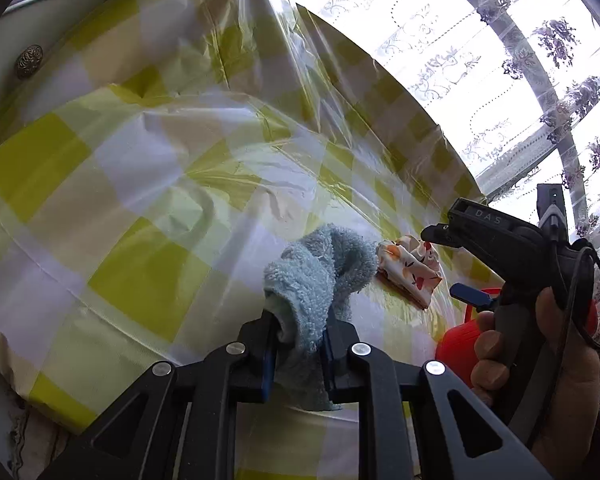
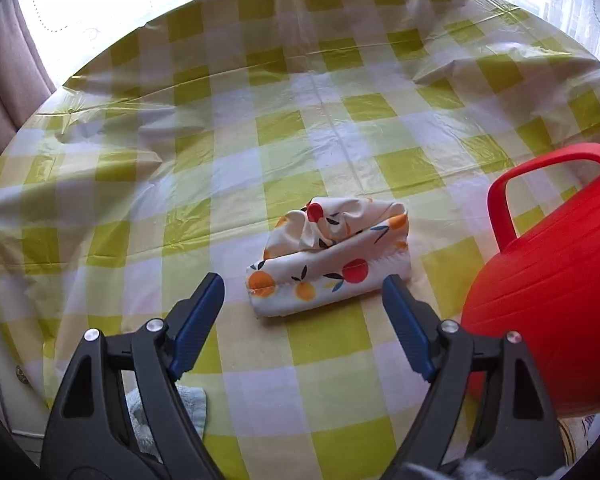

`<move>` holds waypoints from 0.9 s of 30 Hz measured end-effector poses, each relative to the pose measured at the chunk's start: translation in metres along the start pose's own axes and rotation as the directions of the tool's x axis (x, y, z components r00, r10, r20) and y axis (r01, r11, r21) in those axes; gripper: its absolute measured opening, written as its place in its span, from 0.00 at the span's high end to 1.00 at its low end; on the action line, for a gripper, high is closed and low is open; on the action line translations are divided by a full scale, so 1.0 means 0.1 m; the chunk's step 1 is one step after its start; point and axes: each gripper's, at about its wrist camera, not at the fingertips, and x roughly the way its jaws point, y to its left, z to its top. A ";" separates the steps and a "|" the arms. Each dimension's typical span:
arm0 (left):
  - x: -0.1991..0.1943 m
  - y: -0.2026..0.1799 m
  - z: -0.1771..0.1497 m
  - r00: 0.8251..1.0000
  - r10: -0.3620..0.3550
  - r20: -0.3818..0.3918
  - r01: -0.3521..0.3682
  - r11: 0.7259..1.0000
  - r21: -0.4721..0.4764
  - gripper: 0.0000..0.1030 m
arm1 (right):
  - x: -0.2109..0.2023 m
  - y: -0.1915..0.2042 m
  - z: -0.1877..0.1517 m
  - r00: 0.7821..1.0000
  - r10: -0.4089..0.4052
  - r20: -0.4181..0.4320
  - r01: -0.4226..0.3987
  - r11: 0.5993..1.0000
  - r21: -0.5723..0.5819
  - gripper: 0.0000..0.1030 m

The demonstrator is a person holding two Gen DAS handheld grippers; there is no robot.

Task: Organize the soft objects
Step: 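Grasp the floral cloth with the right tool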

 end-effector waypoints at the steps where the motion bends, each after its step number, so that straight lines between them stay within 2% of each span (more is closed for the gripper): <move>1: -0.02 0.02 0.01 1.000 -0.004 0.009 0.004 1.000 -0.007 0.82 | 0.07 0.00 0.02 1.000 -0.009 -0.016 0.009 1.000 0.022 0.19; 5: -0.07 0.12 0.04 0.999 -0.010 0.041 0.012 0.999 -0.037 0.82 | 0.29 -0.03 0.12 0.998 -0.035 -0.059 0.040 0.995 0.094 0.19; 11: -0.07 0.18 0.04 0.998 -0.018 0.054 0.021 0.999 -0.050 0.82 | 0.56 -0.03 0.22 0.989 -0.119 -0.089 0.129 0.985 0.119 0.19; 18: -0.07 0.21 0.06 0.997 -0.025 0.068 0.028 0.998 -0.056 0.82 | 0.74 0.07 0.27 0.977 -0.191 -0.100 0.196 0.980 0.047 0.16; 21: -0.08 0.22 0.06 0.997 -0.025 0.073 0.029 0.998 -0.059 0.82 | 0.74 0.10 0.22 0.974 -0.214 -0.077 0.215 0.977 0.008 0.17; 25: -0.09 0.23 0.06 0.997 -0.022 0.079 0.027 0.998 -0.065 0.82 | 0.66 0.12 0.12 0.980 -0.196 -0.034 0.194 0.979 -0.058 0.25; 27: -0.10 0.24 0.06 0.996 -0.019 0.084 0.025 0.997 -0.069 0.82 | 0.62 0.13 0.08 0.984 -0.177 -0.024 0.174 0.981 -0.087 0.35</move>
